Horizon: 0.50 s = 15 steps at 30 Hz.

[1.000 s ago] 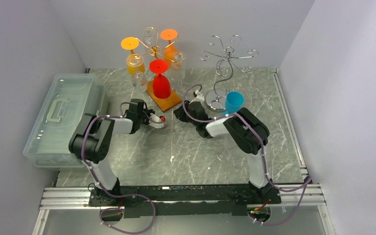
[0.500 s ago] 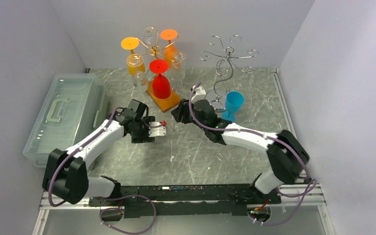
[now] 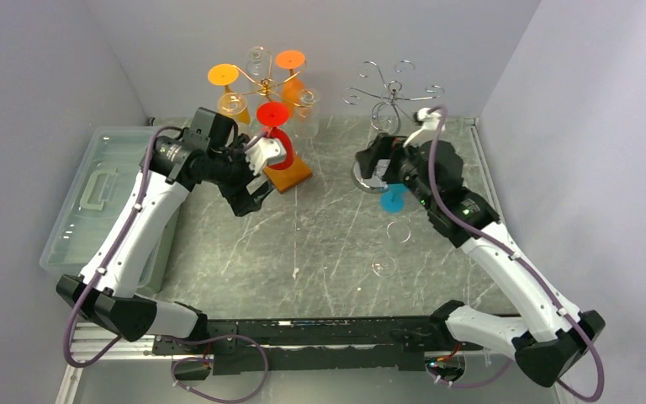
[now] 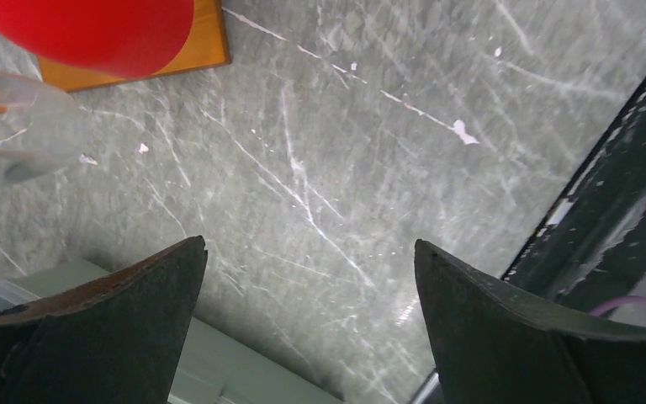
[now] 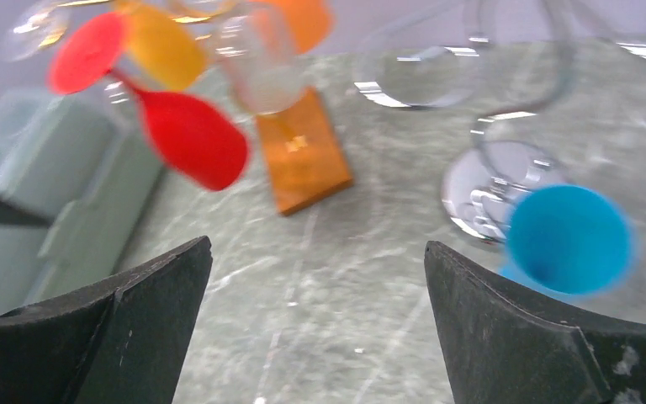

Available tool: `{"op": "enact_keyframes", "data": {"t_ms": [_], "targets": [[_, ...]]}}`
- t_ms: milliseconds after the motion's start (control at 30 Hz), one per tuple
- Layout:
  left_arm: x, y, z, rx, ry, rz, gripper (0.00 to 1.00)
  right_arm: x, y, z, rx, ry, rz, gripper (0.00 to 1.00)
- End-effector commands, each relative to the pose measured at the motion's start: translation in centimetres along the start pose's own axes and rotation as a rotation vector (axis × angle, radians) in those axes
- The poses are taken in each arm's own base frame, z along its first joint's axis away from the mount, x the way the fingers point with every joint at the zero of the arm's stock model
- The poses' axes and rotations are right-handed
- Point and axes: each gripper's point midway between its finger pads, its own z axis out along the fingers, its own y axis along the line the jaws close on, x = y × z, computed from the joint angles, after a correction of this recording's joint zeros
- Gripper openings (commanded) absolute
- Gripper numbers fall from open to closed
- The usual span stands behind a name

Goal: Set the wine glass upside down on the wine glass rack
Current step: Pick up the wine glass at the center of the board.

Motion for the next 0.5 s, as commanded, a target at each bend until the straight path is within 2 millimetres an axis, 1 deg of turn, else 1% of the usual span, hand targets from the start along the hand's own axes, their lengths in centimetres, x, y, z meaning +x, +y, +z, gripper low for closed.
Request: {"op": "enact_keyframes", "data": {"t_ms": [0, 100, 200, 267, 300, 367, 400, 467], "targets": [[-0.8, -2.1, -2.2, 0.076, 0.024, -0.180, 0.99, 2.2, -5.4, -1.4, 0.151, 0.140, 0.013, 1.00], [-1.9, -2.1, -3.8, 0.073, 0.011, -0.196, 0.99, 1.9, -7.6, -2.7, 0.230, 0.134, 0.006, 1.00], [-2.5, -1.8, -4.7, 0.064, 0.013, -0.202, 0.99, 2.0, -9.4, -5.0, 0.310, 0.137, 0.015, 1.00], [-2.8, -1.5, -4.9, 0.048, 0.005, -0.207, 0.99, 2.1, -10.7, -6.5, 0.366, 0.133, 0.031, 1.00], [-3.0, -1.4, -4.8, 0.044, -0.004, -0.208, 1.00, 2.1, -11.0, -7.1, 0.373, 0.134, 0.038, 1.00], [-3.4, -1.4, -4.7, 0.043, -0.024, -0.215, 1.00, 2.2, -11.1, -7.8, 0.358, 0.157, 0.055, 1.00], [-3.3, -1.3, -4.5, 0.043, -0.025, -0.219, 1.00, 2.4, -10.9, -8.1, 0.348, 0.177, 0.060, 0.97], [-3.2, -1.1, -3.8, 0.040, -0.018, -0.237, 1.00, 3.4, -10.7, -8.9, 0.338, 0.246, 0.062, 0.89]]}}
